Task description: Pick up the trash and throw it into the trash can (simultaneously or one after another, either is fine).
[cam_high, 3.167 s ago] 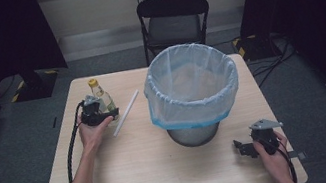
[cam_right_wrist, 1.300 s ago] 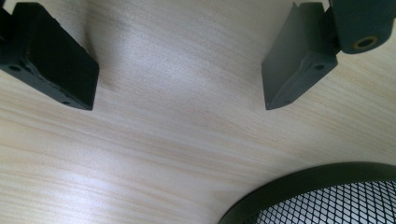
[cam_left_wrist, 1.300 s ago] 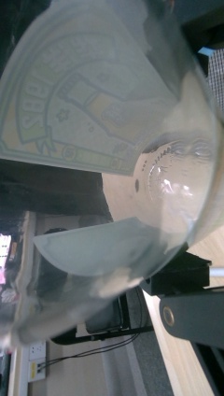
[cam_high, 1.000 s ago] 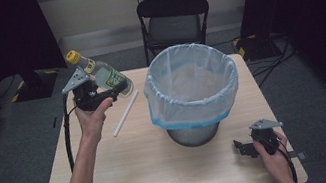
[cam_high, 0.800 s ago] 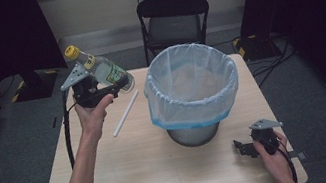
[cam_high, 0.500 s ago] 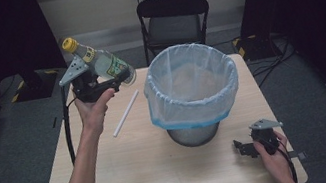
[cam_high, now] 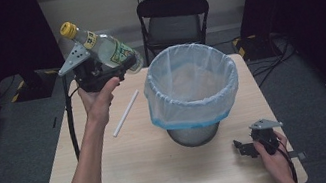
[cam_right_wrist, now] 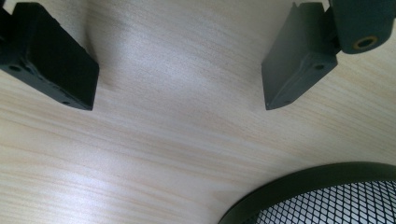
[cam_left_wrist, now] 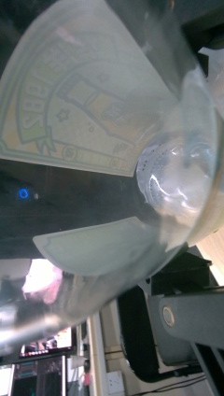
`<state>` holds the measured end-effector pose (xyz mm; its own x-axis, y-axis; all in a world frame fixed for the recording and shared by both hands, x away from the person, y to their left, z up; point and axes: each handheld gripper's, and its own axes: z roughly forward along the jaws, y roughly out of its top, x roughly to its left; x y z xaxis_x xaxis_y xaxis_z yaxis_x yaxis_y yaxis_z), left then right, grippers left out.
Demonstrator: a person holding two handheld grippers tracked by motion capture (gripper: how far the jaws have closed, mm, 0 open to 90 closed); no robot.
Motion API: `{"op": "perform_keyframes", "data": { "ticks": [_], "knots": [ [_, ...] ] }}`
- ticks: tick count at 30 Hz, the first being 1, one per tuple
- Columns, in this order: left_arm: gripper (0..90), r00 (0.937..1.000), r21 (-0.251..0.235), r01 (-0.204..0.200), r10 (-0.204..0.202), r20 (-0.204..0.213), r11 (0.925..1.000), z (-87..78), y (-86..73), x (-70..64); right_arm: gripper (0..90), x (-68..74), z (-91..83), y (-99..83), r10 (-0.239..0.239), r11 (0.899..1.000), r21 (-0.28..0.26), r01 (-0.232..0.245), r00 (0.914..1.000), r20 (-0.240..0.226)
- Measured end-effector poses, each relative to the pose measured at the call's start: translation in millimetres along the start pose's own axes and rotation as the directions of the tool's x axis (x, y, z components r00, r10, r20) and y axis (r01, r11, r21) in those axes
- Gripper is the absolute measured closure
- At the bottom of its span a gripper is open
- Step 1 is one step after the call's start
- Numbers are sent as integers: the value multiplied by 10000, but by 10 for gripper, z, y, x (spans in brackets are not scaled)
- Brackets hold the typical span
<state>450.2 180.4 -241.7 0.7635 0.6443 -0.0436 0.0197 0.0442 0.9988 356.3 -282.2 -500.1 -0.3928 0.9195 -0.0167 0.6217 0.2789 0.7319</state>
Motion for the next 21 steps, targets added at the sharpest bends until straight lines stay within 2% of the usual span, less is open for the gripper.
{"op": "perform_keyframes", "data": {
  "ticks": [6,11,18,21],
  "knots": [
    [282,9995,-215,-58,65,324,9998,46,108,-66,102,0,0,0,1,10000,1,-1,10000,1],
    [282,9980,-141,-155,164,605,9998,136,147,-167,101,0,0,0,0,10000,1,0,10000,1],
    [282,9918,118,-262,245,1257,9996,326,196,-324,101,0,0,0,-2,10000,0,2,10000,1],
    [282,9897,189,-169,141,1422,9997,372,199,-359,101,0,0,0,1,10000,1,-1,10000,0]
  ]
}}
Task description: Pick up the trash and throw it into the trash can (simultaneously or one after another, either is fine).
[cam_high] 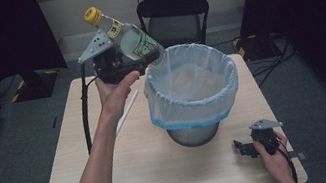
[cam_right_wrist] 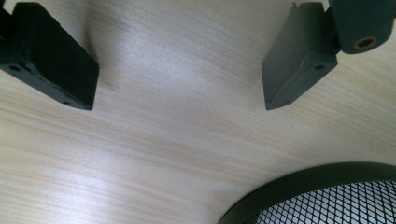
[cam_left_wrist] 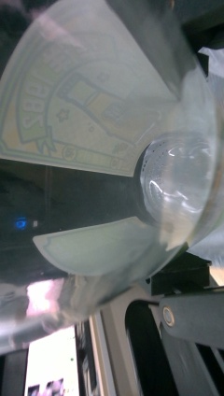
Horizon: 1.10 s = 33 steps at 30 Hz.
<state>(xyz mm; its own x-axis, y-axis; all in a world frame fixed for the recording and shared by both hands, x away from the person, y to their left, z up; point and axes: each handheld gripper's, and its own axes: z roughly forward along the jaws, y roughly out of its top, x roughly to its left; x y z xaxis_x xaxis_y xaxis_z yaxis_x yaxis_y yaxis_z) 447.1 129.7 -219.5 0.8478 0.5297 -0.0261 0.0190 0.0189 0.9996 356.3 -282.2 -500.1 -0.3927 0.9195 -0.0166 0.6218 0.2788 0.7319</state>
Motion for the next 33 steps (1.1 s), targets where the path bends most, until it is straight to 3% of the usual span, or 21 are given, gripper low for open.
{"op": "perform_keyframes", "data": {
  "ticks": [6,7,11,18,25,27,31,32,33],
  "knots": [
    [281,9984,180,185,-194,529,9997,153,-13,-47,101,0,0,0,-2,10000,1,2,10000,0],
    [281,9972,254,353,-369,644,9991,190,-21,-63,101,0,0,0,-1,10000,1,1,10000,1],
    [281,9937,716,327,-401,1045,9969,354,-73,-109,101,0,0,0,-3,10000,1,3,10000,0],
    [280,9899,1249,403,-566,1299,9913,550,-78,-144,101,0,0,0,-1,10000,1,1,10000,-1],
    [280,9833,1987,436,-772,1647,9791,716,-112,-132,101,0,0,0,-2,10000,0,2,10000,1],
    [279,9843,2265,243,-629,1652,9737,746,-139,-132,102,0,0,0,-5,10000,-1,5,10000,0],
    [267,9823,2582,164,-638,1762,9659,759,-158,-107,102,0,0,0,-5,10000,0,5,10000,0],
    [265,9815,2600,303,-780,1751,9651,766,-170,-107,102,0,0,0,-5,10000,-1,5,10000,0],
    [265,9830,2773,171,-669,1709,9606,771,-186,-85,102,0,0,0,-6,10000,-1,6,10000,1]
  ]
}}
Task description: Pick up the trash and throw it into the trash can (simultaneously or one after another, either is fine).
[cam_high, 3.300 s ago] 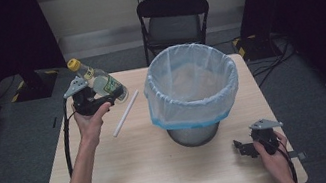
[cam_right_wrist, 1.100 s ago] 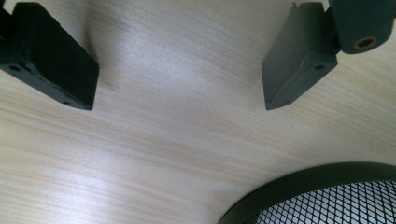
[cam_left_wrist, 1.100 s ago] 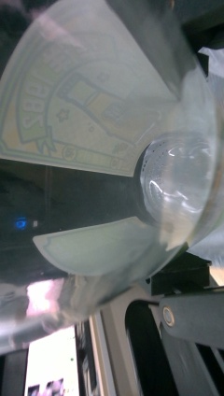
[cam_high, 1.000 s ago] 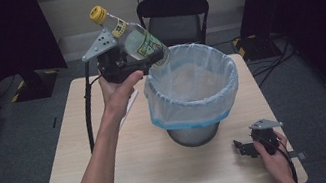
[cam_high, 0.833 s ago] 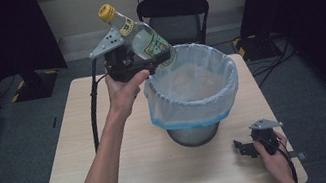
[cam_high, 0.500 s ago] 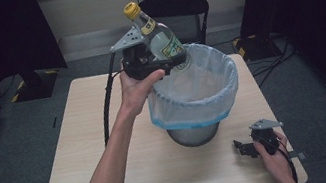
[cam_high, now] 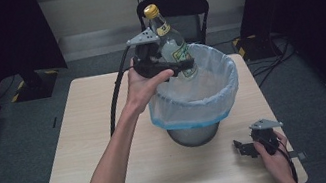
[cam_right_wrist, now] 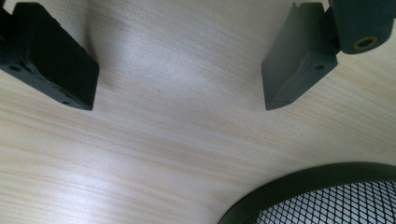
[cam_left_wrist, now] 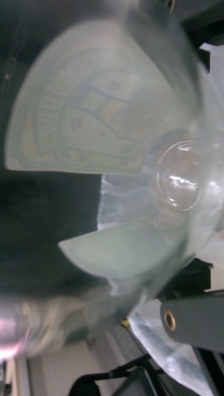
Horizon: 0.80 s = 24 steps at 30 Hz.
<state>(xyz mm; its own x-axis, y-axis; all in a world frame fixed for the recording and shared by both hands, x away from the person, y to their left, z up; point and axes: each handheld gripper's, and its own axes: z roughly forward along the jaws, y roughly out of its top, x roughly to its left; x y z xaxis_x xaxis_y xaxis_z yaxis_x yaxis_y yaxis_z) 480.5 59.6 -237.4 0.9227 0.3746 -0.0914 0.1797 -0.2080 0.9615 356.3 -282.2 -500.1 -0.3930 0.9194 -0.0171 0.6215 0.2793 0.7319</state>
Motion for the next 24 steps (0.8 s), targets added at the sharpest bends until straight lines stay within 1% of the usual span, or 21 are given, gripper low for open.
{"op": "perform_keyframes", "data": {
  "ticks": [1,2,3,4,5,6,7,8,9,10,11,14,18,19,20,22,24],
  "knots": [
    [265,9998,-43,205,-205,3,9998,5,-8,3,102,0,0,0,0,10000,0,0,10000,0],
    [261,9987,-433,495,-488,176,9978,-29,-9,25,102,0,0,0,-3,10000,0,3,10000,1],
    [261,9976,-577,640,-623,304,9963,-51,1,33,102,0,0,0,-3,10000,0,3,10000,1],
    [262,9974,-764,634,-605,399,9951,-87,17,23,102,0,0,0,-3,10000,-2,3,10000,2],
    [302,9976,-962,552,-509,462,9938,-112,30,11,102,0,0,0,-4,10000,0,4,10000,2],
    [270,9980,-1085,424,-371,510,9932,-142,60,-22,102,0,0,0,0,10000,1,0,10000,1],
    [286,9989,-1068,288,-247,395,9939,-167,83,-36,102,0,0,0,-3,10000,0,3,10000,-1],
    [264,9993,-1110,262,-230,308,9935,-185,99,-44,100,0,0,0,-5,10000,-3,5,10000,4],
    [264,9995,-1121,224,-199,231,9934,-198,105,-39,100,0,0,0,-5,10000,-3,5,10000,4],
    [238,9994,-1115,268,-243,232,9934,-212,105,-28,101,7,-1,1,-63,10000,10,63,9999,-78],
    [238,9992,-1124,321,-294,262,9931,-220,95,-14,101,7,-1,1,-63,10000,10,63,9999,-78],
    [205,9992,-1088,379,-367,131,9933,-238,35,37,98,10,0,0,-72,10000,17,72,9999,-81],
    [186,9982,-1232,601,-600,43,9906,-281,-20,105,98,11,0,1,-69,10000,20,70,9999,-81],
    [185,9984,-1247,567,-568,29,9906,-296,-26,119,96,11,2,0,-70,10000,18,70,9999,-97],
    [186,9980,-1296,623,-631,-18,9896,-316,-31,126,97,12,2,1,-102,9999,24,102,9999,-74],
    [185,9979,-1354,609,-635,-148,9889,-345,-38,131,95,12,2,2,-102,9999,28,103,9999,-75],
    [184,9979,-1353,535,-579,-288,9894,-386,-46,142,95,12,2,1,-100,9999,26,100,9999,-85]
  ]
}}
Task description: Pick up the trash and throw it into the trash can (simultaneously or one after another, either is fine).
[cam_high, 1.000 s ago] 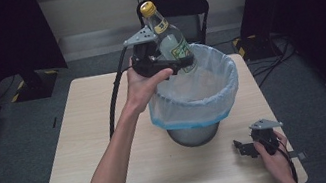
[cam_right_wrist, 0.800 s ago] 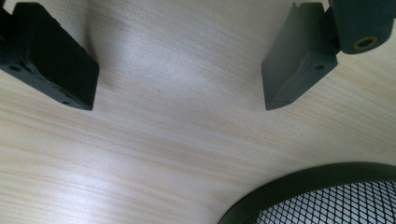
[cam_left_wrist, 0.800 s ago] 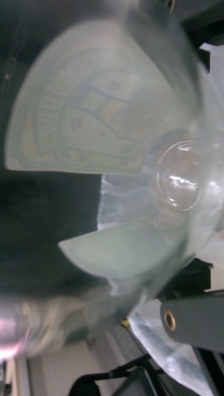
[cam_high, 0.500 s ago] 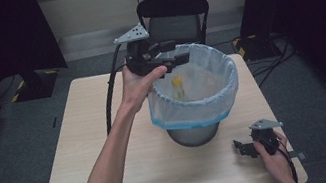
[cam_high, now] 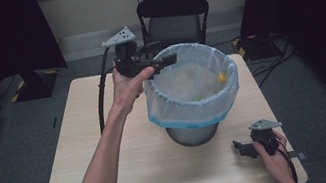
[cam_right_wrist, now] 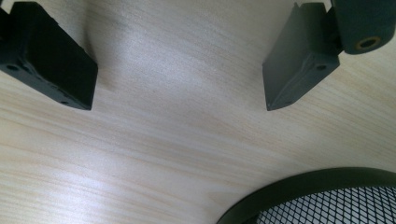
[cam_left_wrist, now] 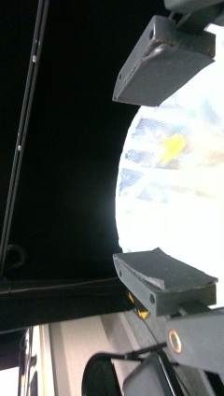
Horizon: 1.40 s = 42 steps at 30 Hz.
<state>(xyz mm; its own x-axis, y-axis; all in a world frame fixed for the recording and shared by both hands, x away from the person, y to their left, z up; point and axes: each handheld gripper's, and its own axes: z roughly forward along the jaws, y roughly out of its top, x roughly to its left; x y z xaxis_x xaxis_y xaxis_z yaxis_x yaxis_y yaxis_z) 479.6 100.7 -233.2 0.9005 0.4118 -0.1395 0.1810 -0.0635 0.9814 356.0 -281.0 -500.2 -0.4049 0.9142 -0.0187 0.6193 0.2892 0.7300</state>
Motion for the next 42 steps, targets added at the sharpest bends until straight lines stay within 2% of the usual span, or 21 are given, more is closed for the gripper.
{"op": "perform_keyframes", "data": {
  "ticks": [5,10,12,13,16,20,24,27,33,39,42],
  "knots": [
    [190,9996,-53,-53,52,-277,10000,-125,-28,49,94,0,1,0,-20,10000,-11,20,10000,-1],
    [194,9977,-152,120,-130,-667,9998,-280,-105,150,93,1,2,2,-14,10000,-3,14,10000,-2],
    [223,9952,-228,-8,-15,-981,9997,-357,-141,187,92,1,1,1,-4,10000,4,4,10000,8],
    [246,9950,-235,-1,-22,-1003,9997,-371,-149,192,92,0,2,2,-12,10000,-4,12,10000,-3],
    [230,9928,-129,-59,44,-1200,9999,-443,-192,231,92,1,2,1,-9,10000,-3,9,10000,-1],
    [226,9901,-123,182,-198,-1389,9998,-544,-253,289,92,1,2,2,-10,10000,-3,10,10000,1],
    [221,9873,29,217,-209,-1578,9998,-631,-306,333,92,1,2,1,-10,10000,-2,10,10000,-1],
    [221,9833,98,337,-314,-1791,9994,-705,-367,360,92,1,1,1,-1,10000,2,1,10000,8],
    [218,9697,263,587,-507,-2391,9979,-895,-549,440,92,1,2,1,-11,10000,-4,11,10000,2],
    [222,9618,397,889,-754,-2632,9952,-1065,-774,501,92,1,1,2,-1,10000,2,1,10000,9],
    [225,9565,655,998,-776,-2811,9928,-1141,-922,500,92,1,2,1,-8,10000,-3,8,10000,-1]
  ]
}}
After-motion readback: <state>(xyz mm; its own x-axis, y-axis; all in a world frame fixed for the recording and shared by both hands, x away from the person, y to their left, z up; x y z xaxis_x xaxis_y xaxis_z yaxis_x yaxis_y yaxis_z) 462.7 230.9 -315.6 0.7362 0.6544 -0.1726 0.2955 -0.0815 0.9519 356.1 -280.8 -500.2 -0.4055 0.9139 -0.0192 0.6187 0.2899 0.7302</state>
